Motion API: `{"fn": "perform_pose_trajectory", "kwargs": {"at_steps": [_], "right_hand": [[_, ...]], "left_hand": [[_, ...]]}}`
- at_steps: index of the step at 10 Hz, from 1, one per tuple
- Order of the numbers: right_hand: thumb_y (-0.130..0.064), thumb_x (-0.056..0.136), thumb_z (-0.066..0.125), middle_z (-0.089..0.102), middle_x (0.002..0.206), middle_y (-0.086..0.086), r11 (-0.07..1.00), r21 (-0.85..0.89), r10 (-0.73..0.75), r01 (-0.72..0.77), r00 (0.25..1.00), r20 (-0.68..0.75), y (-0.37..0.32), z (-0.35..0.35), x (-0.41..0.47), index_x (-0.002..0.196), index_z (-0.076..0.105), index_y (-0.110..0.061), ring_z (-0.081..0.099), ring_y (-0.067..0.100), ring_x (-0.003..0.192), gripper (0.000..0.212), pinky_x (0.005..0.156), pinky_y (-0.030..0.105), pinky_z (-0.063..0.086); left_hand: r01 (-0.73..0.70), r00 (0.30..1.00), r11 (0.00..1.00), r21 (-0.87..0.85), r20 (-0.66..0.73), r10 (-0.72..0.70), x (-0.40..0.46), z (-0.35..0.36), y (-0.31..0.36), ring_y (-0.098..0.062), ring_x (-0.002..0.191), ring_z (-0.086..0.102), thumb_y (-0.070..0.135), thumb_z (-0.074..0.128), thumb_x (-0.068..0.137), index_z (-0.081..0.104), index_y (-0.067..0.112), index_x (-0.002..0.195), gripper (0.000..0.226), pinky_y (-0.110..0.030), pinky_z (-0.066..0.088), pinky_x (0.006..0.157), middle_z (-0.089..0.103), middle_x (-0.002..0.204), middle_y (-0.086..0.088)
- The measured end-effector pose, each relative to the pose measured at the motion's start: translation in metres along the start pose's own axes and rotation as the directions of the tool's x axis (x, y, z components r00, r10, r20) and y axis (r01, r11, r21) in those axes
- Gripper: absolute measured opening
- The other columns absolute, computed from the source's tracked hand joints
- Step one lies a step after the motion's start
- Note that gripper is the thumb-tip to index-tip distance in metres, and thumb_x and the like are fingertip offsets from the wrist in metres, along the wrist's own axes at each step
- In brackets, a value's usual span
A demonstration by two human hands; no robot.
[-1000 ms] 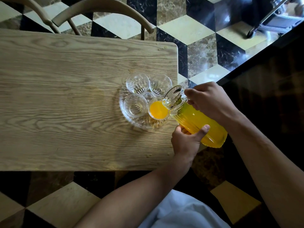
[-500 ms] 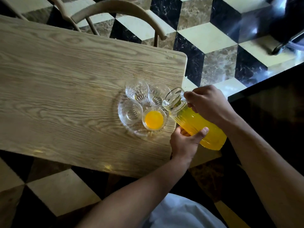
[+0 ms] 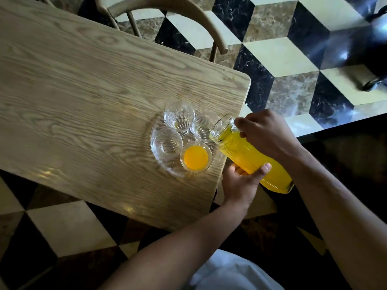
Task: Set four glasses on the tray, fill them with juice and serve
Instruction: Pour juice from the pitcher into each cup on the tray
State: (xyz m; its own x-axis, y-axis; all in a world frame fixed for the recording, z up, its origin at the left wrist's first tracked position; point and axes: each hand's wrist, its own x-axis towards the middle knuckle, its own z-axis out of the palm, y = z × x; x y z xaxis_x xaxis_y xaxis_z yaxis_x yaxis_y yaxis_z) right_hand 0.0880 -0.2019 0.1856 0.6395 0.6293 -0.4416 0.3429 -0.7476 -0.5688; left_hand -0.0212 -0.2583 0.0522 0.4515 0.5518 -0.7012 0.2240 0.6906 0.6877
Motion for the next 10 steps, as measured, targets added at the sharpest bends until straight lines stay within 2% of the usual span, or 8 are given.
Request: {"fn": "perform_pose_trajectory", "kwargs": {"at_steps": [1, 3, 5, 6, 7, 8, 9, 10], "right_hand": [[-0.029, 0.1, 0.053, 0.061, 0.072, 0.012, 0.998, -0.06, -0.023, 0.025, 0.999, 0.025, -0.003, -0.002, 0.003, 0.084, 0.07, 0.006, 0.056, 0.028, 0.072, 0.042, 0.07, 0.037, 0.048], [-0.03, 0.097, 0.056, 0.069, 0.08, 0.027, 0.995, -0.092, -0.042, 0.041, 0.999, -0.004, -0.005, -0.002, 0.012, 0.081, 0.069, 0.008, 0.063, 0.045, 0.081, 0.043, 0.068, 0.043, 0.052], [-0.031, 0.099, 0.052, 0.063, 0.075, 0.014, 0.986, -0.163, -0.033, 0.038, 0.999, 0.031, -0.007, 0.001, 0.014, 0.083, 0.069, 0.005, 0.057, 0.034, 0.074, 0.043, 0.074, 0.039, 0.052], [-0.027, 0.098, 0.054, 0.068, 0.078, 0.023, 0.985, -0.164, -0.047, 0.049, 0.999, 0.016, -0.007, 0.001, 0.016, 0.083, 0.068, 0.01, 0.06, 0.046, 0.079, 0.042, 0.075, 0.044, 0.056], [-0.028, 0.095, 0.055, 0.069, 0.083, 0.029, 0.988, -0.154, -0.032, 0.032, 0.999, 0.003, -0.008, 0.003, 0.02, 0.082, 0.068, 0.011, 0.064, 0.047, 0.086, 0.043, 0.075, 0.048, 0.056], [-0.03, 0.097, 0.054, 0.068, 0.077, 0.022, 0.985, -0.171, -0.021, 0.025, 0.999, 0.025, -0.008, 0.003, 0.022, 0.076, 0.065, 0.007, 0.063, 0.044, 0.083, 0.044, 0.074, 0.043, 0.055], [-0.033, 0.1, 0.051, 0.057, 0.07, 0.008, 0.975, -0.219, -0.012, 0.024, 0.998, 0.055, -0.011, 0.004, 0.023, 0.073, 0.064, -0.007, 0.056, 0.029, 0.074, 0.039, 0.073, 0.036, 0.049], [-0.033, 0.1, 0.051, 0.058, 0.071, 0.008, 0.977, -0.213, -0.012, 0.022, 0.999, 0.051, -0.011, 0.004, 0.025, 0.077, 0.068, -0.004, 0.055, 0.026, 0.073, 0.041, 0.073, 0.036, 0.05]], "left_hand": [[0.015, 1.0, 1.0, -0.014, -0.019, -0.016, 0.0, 0.003, 0.003, -0.011, 0.074, 0.072, 0.044, 0.097, 0.056, 0.076, 0.022, 0.085, 0.042, -0.039, 0.06, 0.08, 0.081, 0.083, 0.007], [0.084, 0.996, 0.995, -0.06, -0.008, -0.085, -0.003, 0.007, 0.011, -0.005, 0.059, 0.059, 0.029, 0.099, 0.065, 0.07, 0.021, 0.074, 0.032, -0.028, 0.049, 0.065, 0.073, 0.069, 0.008], [0.113, 0.994, 0.991, -0.067, 0.008, -0.113, -0.005, 0.011, 0.011, -0.007, 0.055, 0.049, 0.047, 0.095, 0.052, 0.066, 0.017, 0.074, 0.047, -0.025, 0.043, 0.058, 0.066, 0.064, 0.007], [0.134, 0.991, 0.988, -0.077, 0.03, -0.132, -0.004, 0.012, 0.012, -0.002, 0.048, 0.045, 0.034, 0.098, 0.064, 0.062, 0.019, 0.069, 0.039, -0.019, 0.039, 0.054, 0.06, 0.054, 0.013], [0.129, 0.991, 0.988, -0.083, 0.047, -0.126, -0.002, 0.012, 0.015, 0.002, 0.045, 0.044, 0.04, 0.101, 0.053, 0.062, 0.019, 0.068, 0.047, -0.015, 0.038, 0.05, 0.059, 0.051, 0.014], [0.128, 0.992, 0.985, -0.111, 0.033, -0.126, -0.004, 0.013, 0.017, 0.002, 0.046, 0.046, 0.052, 0.097, 0.043, 0.065, 0.018, 0.071, 0.055, -0.015, 0.04, 0.051, 0.061, 0.053, 0.014], [0.173, 0.985, 0.979, -0.108, 0.039, -0.169, -0.005, 0.012, 0.023, 0.004, 0.042, 0.041, 0.026, 0.097, 0.07, 0.06, 0.017, 0.068, 0.037, -0.013, 0.036, 0.047, 0.056, 0.047, 0.015], [0.165, 0.986, 0.983, -0.086, 0.049, -0.161, -0.003, 0.011, 0.022, 0.005, 0.041, 0.041, 0.019, 0.093, 0.075, 0.06, 0.017, 0.068, 0.035, -0.012, 0.036, 0.047, 0.054, 0.045, 0.016]]}}
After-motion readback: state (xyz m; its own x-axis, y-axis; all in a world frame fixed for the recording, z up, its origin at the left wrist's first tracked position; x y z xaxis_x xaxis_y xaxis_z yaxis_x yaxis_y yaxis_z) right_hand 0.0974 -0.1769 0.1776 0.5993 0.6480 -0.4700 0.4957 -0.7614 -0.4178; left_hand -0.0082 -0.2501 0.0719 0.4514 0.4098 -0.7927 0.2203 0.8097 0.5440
